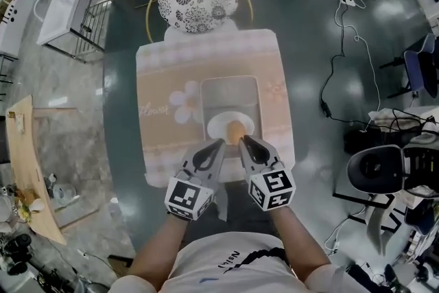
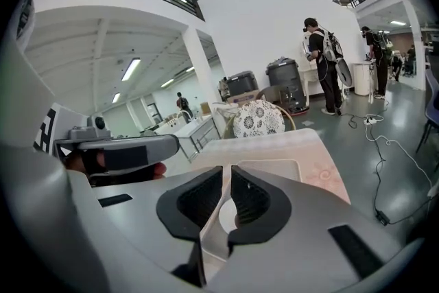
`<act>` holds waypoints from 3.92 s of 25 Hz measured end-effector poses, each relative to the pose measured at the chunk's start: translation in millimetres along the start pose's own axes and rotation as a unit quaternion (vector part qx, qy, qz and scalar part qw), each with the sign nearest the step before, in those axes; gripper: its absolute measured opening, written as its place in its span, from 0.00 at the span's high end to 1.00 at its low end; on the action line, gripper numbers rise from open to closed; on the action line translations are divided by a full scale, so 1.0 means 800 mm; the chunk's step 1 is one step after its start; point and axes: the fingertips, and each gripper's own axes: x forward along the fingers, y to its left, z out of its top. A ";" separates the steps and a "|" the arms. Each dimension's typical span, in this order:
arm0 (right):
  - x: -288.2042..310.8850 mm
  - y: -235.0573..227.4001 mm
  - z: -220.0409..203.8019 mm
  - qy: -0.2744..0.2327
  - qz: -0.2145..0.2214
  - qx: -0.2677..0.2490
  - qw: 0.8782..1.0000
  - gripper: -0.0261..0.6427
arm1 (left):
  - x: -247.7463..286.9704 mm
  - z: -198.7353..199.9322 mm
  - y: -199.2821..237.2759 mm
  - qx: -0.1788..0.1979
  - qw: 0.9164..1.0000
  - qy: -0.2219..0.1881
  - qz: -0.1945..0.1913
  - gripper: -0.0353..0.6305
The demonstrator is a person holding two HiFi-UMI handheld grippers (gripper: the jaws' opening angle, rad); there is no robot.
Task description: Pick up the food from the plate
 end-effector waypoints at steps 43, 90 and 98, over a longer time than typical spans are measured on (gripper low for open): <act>0.127 -0.074 -0.173 0.178 -0.049 -0.022 0.983 0.53 | 0.044 -0.112 0.043 0.005 0.999 0.032 0.002 0.94; -0.172 0.115 0.108 -0.134 -0.034 -0.016 0.990 0.53 | -0.145 0.097 -0.106 0.026 0.999 -0.029 -0.036 0.94; -0.221 0.147 0.131 -0.175 -0.033 -0.037 0.983 0.53 | -0.179 0.119 -0.128 0.034 0.998 -0.047 -0.036 0.94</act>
